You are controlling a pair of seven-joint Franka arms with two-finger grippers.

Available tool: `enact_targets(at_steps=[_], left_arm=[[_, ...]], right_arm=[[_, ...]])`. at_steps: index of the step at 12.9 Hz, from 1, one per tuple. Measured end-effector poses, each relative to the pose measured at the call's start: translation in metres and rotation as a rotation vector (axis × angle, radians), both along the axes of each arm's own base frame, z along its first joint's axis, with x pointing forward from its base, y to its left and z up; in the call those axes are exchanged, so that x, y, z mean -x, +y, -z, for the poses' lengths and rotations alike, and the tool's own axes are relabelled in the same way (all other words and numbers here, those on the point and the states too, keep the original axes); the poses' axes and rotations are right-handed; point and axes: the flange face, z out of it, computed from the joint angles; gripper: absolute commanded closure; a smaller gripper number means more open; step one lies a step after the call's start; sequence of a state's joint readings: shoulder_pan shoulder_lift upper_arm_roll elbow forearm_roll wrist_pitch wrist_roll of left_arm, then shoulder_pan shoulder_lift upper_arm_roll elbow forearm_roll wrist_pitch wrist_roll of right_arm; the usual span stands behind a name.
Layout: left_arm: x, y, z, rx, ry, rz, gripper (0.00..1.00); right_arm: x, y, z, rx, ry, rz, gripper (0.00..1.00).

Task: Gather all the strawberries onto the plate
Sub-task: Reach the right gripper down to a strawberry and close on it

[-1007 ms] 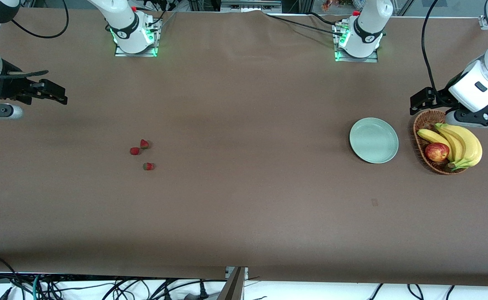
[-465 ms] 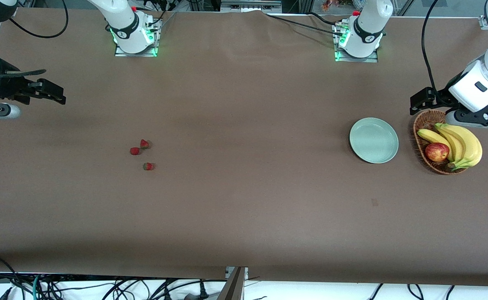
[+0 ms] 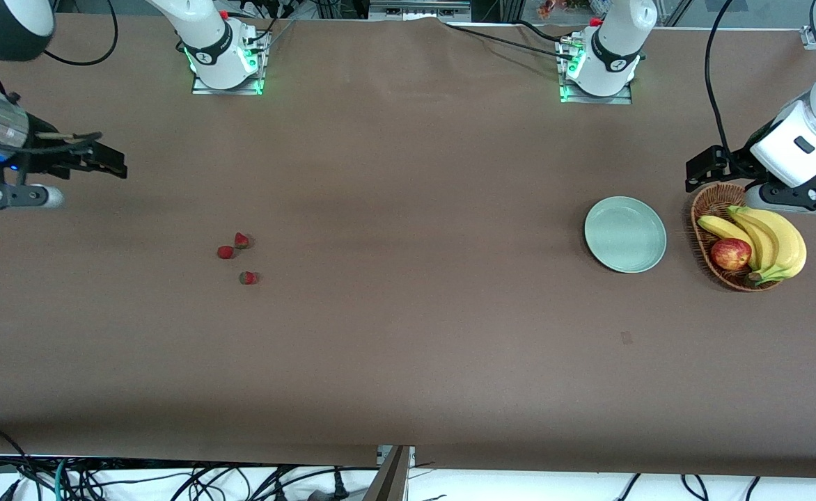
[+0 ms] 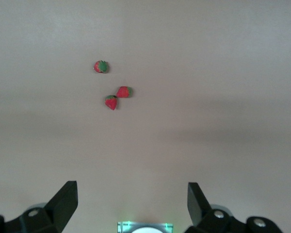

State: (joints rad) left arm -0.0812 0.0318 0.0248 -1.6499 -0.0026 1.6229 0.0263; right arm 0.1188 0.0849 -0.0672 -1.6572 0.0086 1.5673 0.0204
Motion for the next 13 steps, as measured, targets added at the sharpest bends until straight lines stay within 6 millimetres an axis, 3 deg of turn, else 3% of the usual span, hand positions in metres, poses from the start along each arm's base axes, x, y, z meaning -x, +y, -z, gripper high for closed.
enact_targets(at_steps=[6, 13], left_arm=[[0.000, 0.000, 0.000, 0.000, 0.000, 0.000, 0.00], [0.000, 0.000, 0.000, 0.000, -0.001, 0.000, 0.00]], right_arm=[[0.000, 0.010, 0.154, -0.010, -0.038, -0.006, 0.00], [-0.022, 0.029, 0.276, -0.040, -0.078, 0.015, 0.03]])
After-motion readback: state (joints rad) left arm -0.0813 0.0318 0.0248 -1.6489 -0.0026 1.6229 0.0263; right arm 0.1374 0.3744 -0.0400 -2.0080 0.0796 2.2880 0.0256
